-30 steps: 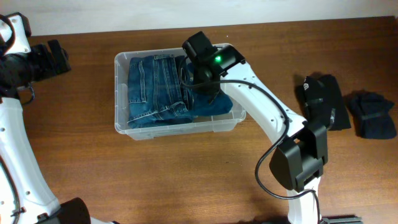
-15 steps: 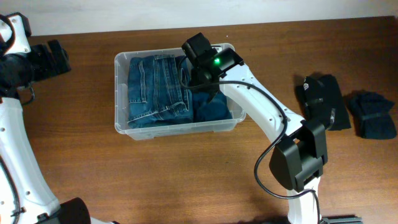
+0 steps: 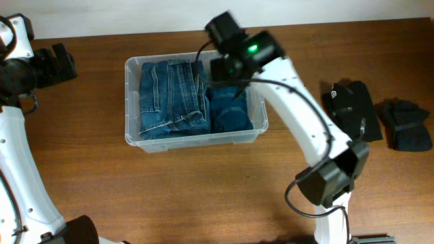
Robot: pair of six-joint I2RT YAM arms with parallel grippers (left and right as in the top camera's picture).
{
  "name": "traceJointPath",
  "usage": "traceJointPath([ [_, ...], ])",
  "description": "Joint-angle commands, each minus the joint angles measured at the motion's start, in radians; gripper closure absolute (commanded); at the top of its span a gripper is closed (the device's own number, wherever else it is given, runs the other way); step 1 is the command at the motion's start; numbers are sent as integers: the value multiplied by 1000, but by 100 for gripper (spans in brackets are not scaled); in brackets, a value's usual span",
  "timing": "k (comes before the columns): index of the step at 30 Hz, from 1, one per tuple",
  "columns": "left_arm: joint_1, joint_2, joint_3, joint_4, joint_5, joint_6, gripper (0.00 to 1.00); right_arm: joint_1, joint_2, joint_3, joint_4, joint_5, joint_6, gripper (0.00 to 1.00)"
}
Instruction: Pack container
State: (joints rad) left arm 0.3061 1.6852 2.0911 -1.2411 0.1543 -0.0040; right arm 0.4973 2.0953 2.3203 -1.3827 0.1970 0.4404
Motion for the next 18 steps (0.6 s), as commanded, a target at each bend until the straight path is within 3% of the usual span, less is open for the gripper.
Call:
traceJointPath([
  [1,5,4,17,2,7,-10,1,-95,-34,158,-103,18,-94,16],
  [9,5,5,17,11,7,-10,1,-418,-28,224,-316,20,-215,7],
  [12,5,6,17,15,7,-10,1,-576,-28,149,-314,-11,-330,1],
  [18,5,9,17,25,8,-10,1,-755,-28,-35,-239,-57,-515,1],
])
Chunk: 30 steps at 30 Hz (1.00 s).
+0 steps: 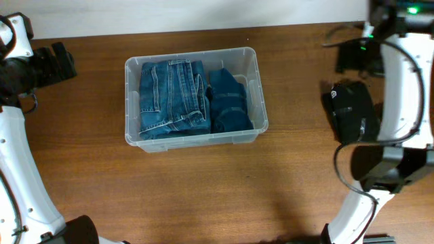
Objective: Pack container
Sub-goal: 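Move the right gripper to the black garment and grasp it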
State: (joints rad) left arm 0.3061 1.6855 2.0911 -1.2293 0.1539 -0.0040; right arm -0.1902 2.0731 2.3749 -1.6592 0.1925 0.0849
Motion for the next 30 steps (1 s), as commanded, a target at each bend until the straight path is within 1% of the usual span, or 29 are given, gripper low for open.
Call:
traceJointPath([
  [1,5,10,17,14,8,-10,1,-92,-6,-132,66,-80,-196,1],
  [7,5,17,17,17,8,-10,1,-183,-6,-385,288,-152,-306,1],
  [11,4,22,17,19,8,-10,1,-197,-6,-516,436,-243,-417,1],
  [13,5,24,17,21,8,-10,1,-196,-6,-581,529,-246,-449,1],
  [15,5,24,17,21,7,-10,1,-196,-6,-620,588,-245,-459,1],
  [21,5,25,17,20,8,-10,1,-197,12,-677,692,-245,-463,1],
  [27,4,27,17,19,8,-10,0,-196,72,-677,695,-261,-462,0],
  [28,4,27,17,19,8,-10,1,-196,82,-677,691,-264,-455,2],
  [30,5,27,17,19,8,-10,1,-196,102,-677,688,-264,-422,11],
])
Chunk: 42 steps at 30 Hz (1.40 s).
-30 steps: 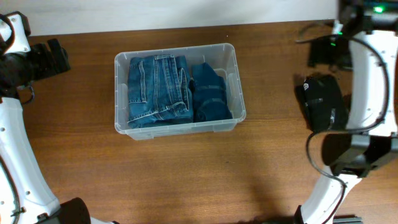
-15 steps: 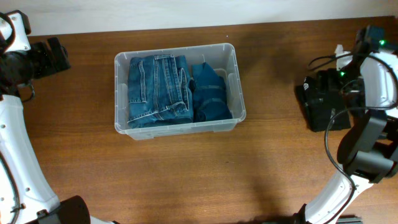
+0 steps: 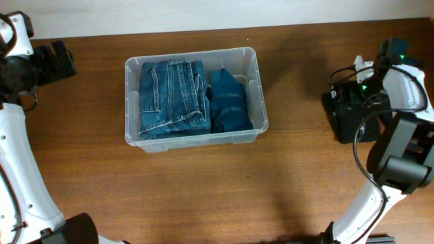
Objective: Pack container
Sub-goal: 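Move the right gripper to the black garment and grasp it, then carry the black garment over the box and lower it beside the jeans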
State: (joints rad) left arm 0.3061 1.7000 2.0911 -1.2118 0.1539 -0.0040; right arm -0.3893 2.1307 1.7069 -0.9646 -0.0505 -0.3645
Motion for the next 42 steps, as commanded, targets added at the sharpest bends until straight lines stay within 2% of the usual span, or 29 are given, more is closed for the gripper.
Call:
traceJointPath([
  [1,5,13,17,2,8,-10,0,3,51,-9,-8,-19,38,19],
  [3,5,13,17,2,8,-10,0,3,64,-9,-11,-21,73,38],
  [6,5,13,17,2,8,-10,1,3,68,-9,-12,-21,119,61],
  [10,5,13,17,2,8,-10,1,3,67,-8,-27,-21,139,87],
  [12,5,13,17,2,8,-10,1,3,67,-7,-44,-21,147,95],
  [22,5,13,17,3,8,-10,1,18,18,117,-226,-30,202,96],
  [29,5,13,17,2,8,-10,1,72,1,394,-500,-365,209,96],
  [36,5,13,17,3,8,-10,1,231,0,660,-669,-495,211,96],
  [42,5,13,17,2,8,-10,1,416,0,809,-667,-481,297,96],
])
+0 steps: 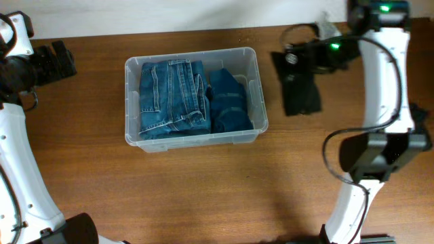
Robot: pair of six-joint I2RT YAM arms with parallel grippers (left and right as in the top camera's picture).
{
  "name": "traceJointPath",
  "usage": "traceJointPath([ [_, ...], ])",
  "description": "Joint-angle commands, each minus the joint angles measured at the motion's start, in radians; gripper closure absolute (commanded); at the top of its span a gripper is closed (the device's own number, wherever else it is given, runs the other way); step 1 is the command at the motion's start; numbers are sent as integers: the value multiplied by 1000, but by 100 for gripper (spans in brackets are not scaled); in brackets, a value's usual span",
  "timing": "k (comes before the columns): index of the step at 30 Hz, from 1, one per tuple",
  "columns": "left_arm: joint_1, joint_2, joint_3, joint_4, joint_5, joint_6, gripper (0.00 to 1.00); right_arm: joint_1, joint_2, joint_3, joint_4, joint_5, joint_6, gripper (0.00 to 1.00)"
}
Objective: Pack container
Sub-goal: 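Carry the black garment over the box and lower it beside the jeans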
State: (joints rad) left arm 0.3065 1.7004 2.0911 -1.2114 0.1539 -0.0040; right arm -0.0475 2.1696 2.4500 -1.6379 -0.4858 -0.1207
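The clear plastic container (255,74) stands mid-table. Folded light blue jeans (171,98) fill its left side and a darker blue folded garment (229,102) lies in its right. My right gripper (293,57) is just right of the container's far right corner, shut on a black garment (301,91) that hangs below it over the table. My left gripper (60,62) is held at the far left edge, away from the container; its fingers are too indistinct to read.
The right arm's white links (386,81) arc down the right side to its base (380,156). A dark patch (418,115) shows at the right edge behind the arm. Bare wooden table (203,190) lies in front of the container.
My right gripper was down on the black garment at the table's right side. Now it holds that garment lifted and has moved left, close to the container. The left arm is unchanged.
My right gripper was over the container's right side, above the dark blue garment. Then it was at the far right back of the table, then down on the black garment there. Now the black garment hangs from it beside the container.
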Motion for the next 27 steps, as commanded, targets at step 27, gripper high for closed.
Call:
traceJointPath([
  [27,4,13,17,2,8,-10,1,601,42,-115,270,845,730,96],
])
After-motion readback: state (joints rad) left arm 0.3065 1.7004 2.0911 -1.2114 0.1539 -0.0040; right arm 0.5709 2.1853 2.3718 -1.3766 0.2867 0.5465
